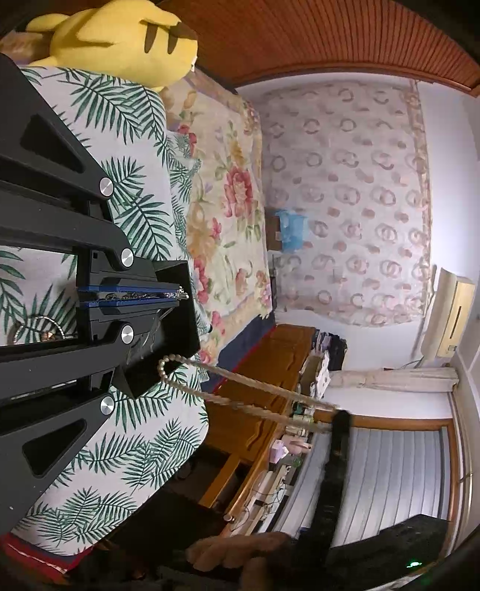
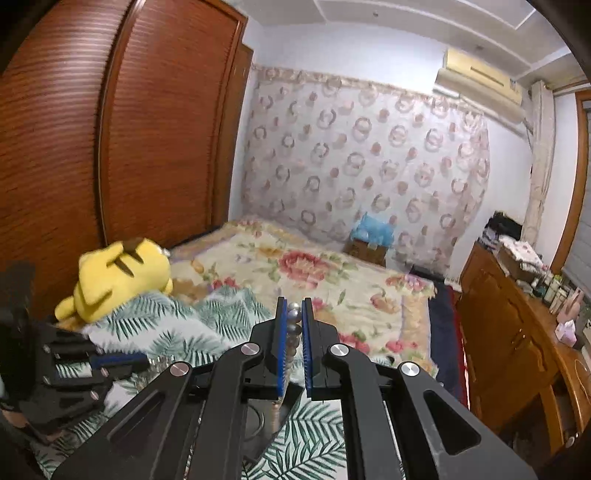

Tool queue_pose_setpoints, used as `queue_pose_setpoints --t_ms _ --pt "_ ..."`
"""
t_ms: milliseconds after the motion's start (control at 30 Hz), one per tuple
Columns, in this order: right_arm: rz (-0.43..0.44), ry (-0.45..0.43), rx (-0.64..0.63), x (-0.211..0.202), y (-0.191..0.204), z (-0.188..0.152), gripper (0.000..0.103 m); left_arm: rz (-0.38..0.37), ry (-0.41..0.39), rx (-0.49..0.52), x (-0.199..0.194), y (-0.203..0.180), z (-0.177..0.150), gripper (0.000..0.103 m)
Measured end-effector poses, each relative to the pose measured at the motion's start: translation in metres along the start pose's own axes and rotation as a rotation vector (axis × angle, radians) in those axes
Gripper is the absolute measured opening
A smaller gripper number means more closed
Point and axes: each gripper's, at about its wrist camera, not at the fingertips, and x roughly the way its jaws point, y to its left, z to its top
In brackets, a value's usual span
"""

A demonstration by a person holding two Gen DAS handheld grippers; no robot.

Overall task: Organize jewelry
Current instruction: 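Lift the pearl necklace into the box with the right tool while the left carries the chain over it, then open the left tool to drop the silver chain into the box while the right withdraws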

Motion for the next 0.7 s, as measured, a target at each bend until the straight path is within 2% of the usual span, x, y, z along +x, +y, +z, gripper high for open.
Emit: queue_pose_setpoints --t_ms 200,433,500,600,700 --pt "0.049 0.110 0.048 0.046 0.001 -0.042 0.009 0.012 0.037 0.005 0.025 0.000 -0.001 0.002" --pt "0.082 0.179 0.083 0.069 0.005 -0.071 0.009 0.027 0.068 0.010 0.050 0.002 0.000 0.002" --pt "0.087 0.190 0.085 0.071 0.007 -0.075 0.018 0.030 0.075 0.013 0.056 0.001 0.002 0.002" --pt "0.102 0.195 0.089 0.068 0.009 -0.084 0.023 0.031 0.085 0.019 0.066 -0.003 0.002 0.002" --pt "0.108 0.199 0.096 0.062 0.007 -0.092 0.024 0.033 0.097 0.027 0.074 -0.006 0.001 0.002"
